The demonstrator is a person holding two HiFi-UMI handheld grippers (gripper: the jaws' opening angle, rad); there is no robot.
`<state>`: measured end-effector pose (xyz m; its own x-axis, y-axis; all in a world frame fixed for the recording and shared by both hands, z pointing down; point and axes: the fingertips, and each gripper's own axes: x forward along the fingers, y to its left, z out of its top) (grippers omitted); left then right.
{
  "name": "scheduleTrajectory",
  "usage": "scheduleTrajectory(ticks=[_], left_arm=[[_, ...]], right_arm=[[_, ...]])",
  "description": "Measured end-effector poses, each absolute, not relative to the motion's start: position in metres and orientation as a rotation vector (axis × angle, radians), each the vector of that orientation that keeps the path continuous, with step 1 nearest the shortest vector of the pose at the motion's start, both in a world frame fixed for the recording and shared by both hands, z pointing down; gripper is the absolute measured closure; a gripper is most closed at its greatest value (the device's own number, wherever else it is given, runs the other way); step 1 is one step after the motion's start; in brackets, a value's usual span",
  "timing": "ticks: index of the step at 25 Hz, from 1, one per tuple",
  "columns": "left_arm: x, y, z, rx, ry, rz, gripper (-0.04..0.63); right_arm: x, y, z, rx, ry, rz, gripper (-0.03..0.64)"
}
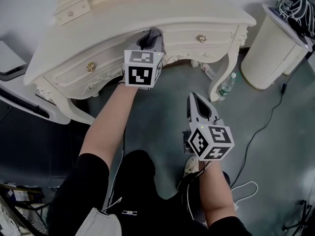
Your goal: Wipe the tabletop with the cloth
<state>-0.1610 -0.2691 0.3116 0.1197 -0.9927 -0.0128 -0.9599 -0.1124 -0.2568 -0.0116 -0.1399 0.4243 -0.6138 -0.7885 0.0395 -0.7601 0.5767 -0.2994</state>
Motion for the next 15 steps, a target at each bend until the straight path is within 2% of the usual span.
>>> scheduleTrajectory(ticks=[15], left_arm=[[-0.09, -0.304, 0.313, -2.314, 1.81, -0.157, 0.531]], right_arm=[[0.034, -0.196, 0.431, -1.346, 2.624, -0.497, 0.614]])
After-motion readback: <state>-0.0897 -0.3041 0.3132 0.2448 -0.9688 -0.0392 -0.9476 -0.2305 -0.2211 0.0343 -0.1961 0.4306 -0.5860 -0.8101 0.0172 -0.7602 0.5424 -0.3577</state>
